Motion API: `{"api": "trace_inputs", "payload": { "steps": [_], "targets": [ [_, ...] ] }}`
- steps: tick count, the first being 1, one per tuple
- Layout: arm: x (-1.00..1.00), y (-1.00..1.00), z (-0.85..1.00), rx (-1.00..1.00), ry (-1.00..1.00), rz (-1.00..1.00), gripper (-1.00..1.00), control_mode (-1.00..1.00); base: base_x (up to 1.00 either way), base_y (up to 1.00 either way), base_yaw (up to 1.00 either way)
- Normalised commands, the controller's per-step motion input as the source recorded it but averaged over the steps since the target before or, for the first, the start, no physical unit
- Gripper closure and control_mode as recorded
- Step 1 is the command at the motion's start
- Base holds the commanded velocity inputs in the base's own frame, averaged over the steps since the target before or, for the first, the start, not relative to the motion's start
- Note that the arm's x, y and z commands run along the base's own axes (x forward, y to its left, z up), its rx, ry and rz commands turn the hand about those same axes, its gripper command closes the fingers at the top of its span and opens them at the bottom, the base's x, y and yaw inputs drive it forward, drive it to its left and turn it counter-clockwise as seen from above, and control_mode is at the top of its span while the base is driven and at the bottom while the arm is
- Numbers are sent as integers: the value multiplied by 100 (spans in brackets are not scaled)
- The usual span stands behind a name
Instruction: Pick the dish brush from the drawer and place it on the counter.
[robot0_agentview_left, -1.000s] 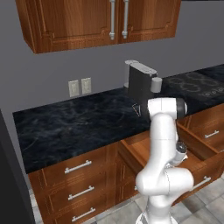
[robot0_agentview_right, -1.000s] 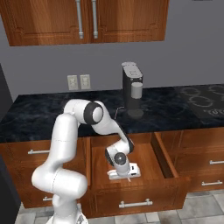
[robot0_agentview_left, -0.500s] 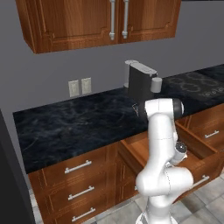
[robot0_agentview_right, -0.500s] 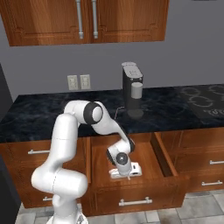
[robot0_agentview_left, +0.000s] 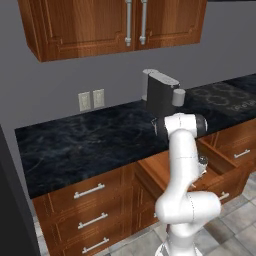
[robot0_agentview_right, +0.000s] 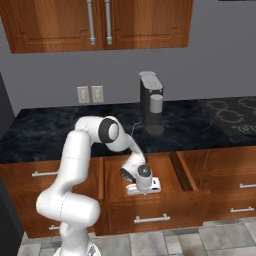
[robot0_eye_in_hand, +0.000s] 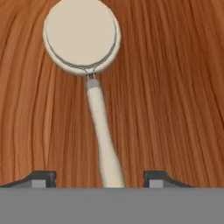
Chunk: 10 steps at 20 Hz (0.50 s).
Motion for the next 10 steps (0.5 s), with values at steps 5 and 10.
{"api": "trace_inputs", "payload": {
  "steps": [5, 10],
  "targets": [
    [-40, 1, -66, -11, 15, 21, 100, -100, 0, 0, 0],
    [-91, 0, -50, -17, 3, 29, 100, -100, 0, 0, 0]
  ]
}}
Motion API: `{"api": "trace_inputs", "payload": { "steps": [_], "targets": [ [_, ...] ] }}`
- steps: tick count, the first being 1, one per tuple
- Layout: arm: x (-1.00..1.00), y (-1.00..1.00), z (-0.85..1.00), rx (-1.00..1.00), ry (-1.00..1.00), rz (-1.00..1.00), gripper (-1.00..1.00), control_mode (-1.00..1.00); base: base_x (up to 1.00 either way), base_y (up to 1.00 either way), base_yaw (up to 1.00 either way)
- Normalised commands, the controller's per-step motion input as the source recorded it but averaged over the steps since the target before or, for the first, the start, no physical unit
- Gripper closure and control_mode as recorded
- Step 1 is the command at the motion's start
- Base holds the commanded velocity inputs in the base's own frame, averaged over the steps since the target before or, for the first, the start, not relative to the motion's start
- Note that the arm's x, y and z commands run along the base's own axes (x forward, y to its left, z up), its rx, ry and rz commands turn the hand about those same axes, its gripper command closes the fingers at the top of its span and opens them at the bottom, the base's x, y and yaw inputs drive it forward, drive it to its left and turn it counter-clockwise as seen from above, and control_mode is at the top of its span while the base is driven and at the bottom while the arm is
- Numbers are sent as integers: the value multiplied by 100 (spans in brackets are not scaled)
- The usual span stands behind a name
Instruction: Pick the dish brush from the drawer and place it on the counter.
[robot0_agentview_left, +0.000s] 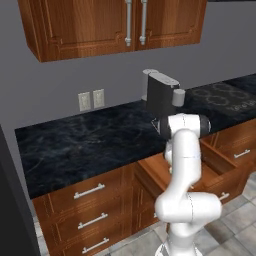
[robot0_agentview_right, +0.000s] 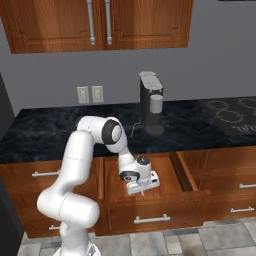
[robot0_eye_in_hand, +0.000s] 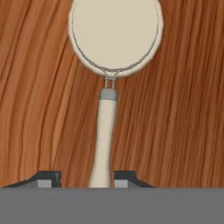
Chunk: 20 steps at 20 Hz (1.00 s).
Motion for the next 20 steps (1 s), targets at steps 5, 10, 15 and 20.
{"api": "trace_inputs", "payload": {
  "steps": [5, 10, 15, 20],
  "targets": [
    [-71, -7, -13, -7, -3, 24, 100, -100, 0, 0, 0],
    [-51, -44, 0, 0, -13, 21, 100, -100, 0, 0, 0],
    [-38, -58, 26, 1, -8, 32, 100, -100, 0, 0, 0],
    [-16, -27, 97, 1, -6, 42, 100, -100, 0, 0, 0]
  ]
}}
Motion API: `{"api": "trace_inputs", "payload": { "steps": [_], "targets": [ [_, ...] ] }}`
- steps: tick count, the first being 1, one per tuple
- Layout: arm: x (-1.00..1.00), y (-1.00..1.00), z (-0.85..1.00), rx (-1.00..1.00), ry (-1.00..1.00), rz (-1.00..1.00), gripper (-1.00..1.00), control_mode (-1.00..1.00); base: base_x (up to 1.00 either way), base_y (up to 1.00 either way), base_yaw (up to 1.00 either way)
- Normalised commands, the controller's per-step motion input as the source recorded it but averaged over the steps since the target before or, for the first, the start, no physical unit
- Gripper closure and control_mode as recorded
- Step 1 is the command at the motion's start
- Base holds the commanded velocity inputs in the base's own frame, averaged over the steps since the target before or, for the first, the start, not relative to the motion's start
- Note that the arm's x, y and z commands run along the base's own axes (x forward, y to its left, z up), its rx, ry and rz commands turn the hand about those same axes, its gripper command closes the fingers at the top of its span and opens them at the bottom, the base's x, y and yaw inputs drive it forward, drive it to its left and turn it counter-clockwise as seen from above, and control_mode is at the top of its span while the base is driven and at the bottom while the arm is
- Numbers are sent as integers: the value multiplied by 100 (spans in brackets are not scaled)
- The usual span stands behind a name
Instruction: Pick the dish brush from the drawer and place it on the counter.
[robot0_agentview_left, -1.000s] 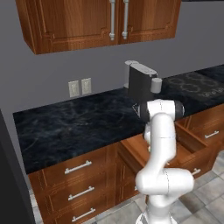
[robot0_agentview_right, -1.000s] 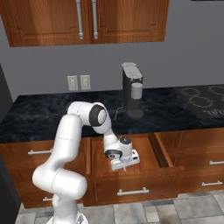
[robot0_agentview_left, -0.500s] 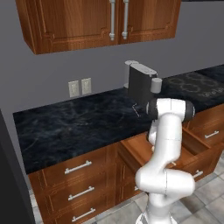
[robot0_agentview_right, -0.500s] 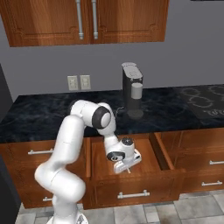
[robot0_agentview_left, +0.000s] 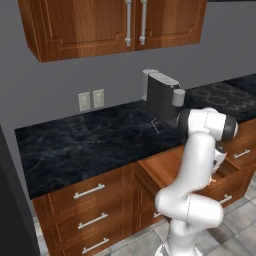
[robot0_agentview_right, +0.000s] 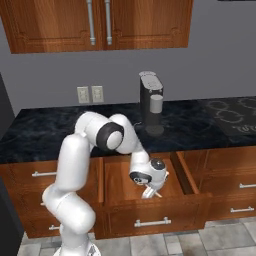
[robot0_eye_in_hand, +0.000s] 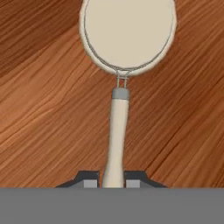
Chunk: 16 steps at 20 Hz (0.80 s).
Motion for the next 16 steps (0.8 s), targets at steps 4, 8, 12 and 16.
{"api": "trace_inputs", "payload": {
  "steps": [4, 8, 12, 16],
  "targets": [
    [0, -9, 100, 10, -3, 37, 100, -100, 0, 0, 0],
    [3, -2, 100, 11, -2, 28, 100, -100, 0, 0, 0],
    [2, -1, 100, 7, 0, 16, 100, -100, 0, 0, 0],
    [0, 0, 100, 5, 0, 12, 100, -100, 0, 0, 0]
  ]
}}
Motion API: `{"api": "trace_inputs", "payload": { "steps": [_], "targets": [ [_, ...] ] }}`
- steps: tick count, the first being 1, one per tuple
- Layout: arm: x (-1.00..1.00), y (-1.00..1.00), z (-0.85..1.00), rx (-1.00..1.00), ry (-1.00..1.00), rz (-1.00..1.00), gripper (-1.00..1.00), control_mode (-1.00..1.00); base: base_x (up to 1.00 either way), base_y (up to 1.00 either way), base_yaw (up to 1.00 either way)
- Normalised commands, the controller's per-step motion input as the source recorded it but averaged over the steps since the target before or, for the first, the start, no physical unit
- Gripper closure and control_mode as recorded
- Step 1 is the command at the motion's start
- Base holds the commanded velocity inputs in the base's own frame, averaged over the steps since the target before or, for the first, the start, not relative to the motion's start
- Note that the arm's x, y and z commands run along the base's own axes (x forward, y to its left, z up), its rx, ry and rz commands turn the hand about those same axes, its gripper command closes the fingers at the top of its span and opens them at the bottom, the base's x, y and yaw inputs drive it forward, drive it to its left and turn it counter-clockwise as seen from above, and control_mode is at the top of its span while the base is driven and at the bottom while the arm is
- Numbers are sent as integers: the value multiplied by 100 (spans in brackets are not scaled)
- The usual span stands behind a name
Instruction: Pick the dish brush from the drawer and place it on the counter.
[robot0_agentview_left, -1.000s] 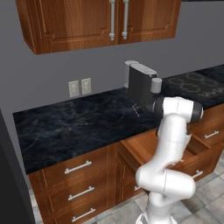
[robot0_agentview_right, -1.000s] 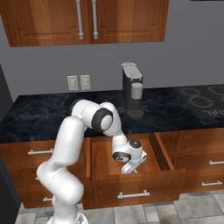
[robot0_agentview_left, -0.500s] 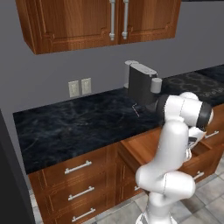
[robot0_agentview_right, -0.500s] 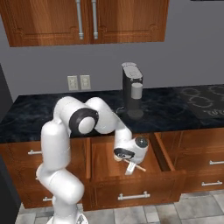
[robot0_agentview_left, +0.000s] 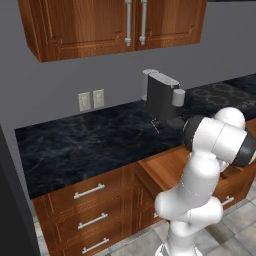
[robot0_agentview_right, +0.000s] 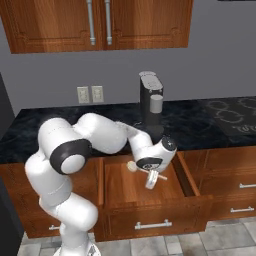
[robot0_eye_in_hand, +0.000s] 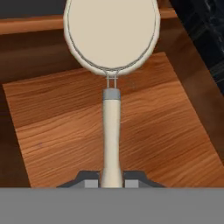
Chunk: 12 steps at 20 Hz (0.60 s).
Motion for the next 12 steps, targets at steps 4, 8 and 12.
{"api": "trace_inputs", "payload": {
  "steps": [4, 8, 12],
  "targets": [
    [8, 7, 100, 17, 0, 3, 100, -100, 0, 0, 0],
    [23, 48, 94, 30, 0, -1, 100, -100, 0, 0, 0],
    [60, 81, 80, 28, 0, -5, 100, -100, 0, 0, 0]
  ]
}}
